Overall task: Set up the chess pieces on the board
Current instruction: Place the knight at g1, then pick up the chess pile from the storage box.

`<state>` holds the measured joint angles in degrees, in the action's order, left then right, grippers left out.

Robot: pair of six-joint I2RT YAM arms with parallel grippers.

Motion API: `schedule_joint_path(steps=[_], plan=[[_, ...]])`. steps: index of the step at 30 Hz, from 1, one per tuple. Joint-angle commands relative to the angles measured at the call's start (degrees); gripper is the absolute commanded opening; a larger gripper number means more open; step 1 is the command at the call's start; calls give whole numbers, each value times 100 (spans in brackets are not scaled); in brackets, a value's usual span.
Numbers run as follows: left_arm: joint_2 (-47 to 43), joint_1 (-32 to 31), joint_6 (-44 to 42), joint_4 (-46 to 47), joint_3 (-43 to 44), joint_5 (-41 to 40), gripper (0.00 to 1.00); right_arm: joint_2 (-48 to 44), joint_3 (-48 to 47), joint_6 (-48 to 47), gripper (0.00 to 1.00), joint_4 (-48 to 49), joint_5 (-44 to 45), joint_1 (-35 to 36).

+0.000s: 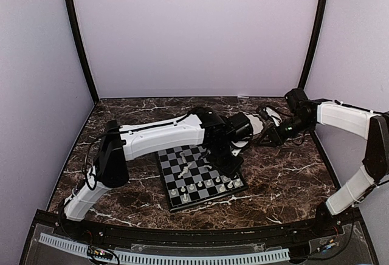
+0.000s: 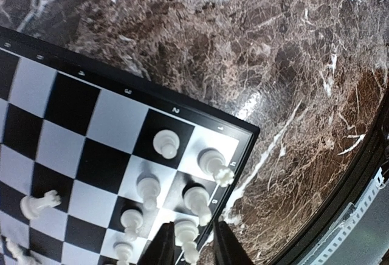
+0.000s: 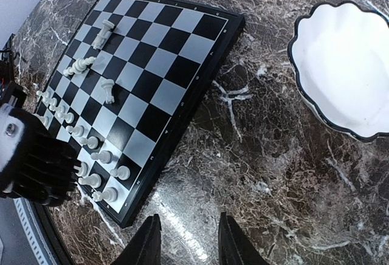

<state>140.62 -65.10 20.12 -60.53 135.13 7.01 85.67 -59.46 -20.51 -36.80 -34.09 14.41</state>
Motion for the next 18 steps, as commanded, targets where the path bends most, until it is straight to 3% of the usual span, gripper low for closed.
schedule_joint_path(steps=[1,6,10,18], plan=[[-1318,20,-79,-213,-326,-895,27,46,-356,-57,34,-48,-154,-9],[-1982,244,423,-247,-1492,-1612,42,44,-602,-250,34,-186,-326,6],[-2394,567,861,-168,-2421,-1792,46,60,-781,-626,34,-415,-351,123],[-3176,981,885,752,-4252,-1105,51,198,-1007,-665,33,-491,-327,365]])
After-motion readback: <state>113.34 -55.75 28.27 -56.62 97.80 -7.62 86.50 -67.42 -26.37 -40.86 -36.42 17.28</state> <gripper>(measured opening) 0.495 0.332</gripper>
